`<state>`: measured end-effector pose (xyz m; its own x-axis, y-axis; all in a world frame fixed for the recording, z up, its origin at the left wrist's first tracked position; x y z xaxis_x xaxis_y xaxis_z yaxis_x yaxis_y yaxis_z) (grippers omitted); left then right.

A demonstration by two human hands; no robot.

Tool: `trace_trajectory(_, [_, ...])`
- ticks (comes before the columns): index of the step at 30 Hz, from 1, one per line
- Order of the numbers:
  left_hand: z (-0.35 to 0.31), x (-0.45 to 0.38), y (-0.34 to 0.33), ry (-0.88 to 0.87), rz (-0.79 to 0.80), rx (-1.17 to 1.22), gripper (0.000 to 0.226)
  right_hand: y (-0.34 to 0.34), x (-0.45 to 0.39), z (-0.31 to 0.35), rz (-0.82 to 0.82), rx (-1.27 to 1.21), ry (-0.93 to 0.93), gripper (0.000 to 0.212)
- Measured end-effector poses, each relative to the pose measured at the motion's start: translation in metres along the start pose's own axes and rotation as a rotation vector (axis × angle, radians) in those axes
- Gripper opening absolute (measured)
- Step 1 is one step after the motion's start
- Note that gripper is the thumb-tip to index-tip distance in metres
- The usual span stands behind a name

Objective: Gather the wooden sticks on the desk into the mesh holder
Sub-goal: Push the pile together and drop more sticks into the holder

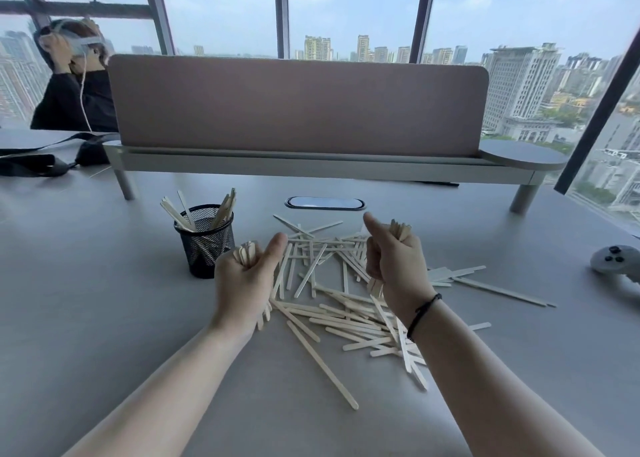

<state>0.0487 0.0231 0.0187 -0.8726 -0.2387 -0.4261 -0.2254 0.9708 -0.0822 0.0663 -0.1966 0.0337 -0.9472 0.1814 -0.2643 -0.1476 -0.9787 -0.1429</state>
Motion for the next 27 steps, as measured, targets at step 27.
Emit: trace_trajectory(27, [-0.054, -0.088, 0.075, 0.276, -0.179, 0.416, 0.058, -0.179, -0.017, 0.037, 0.231, -0.288, -0.251, 0.057])
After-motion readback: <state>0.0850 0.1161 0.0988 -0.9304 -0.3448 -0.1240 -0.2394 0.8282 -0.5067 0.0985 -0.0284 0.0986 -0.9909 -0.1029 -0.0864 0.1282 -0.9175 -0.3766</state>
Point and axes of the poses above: each hand's wrist, its own x-axis away from the middle knuckle, its own y-axis out of the back of the hand, z = x × y, the point moved 5 cm from there along -x, towards the middle knuckle
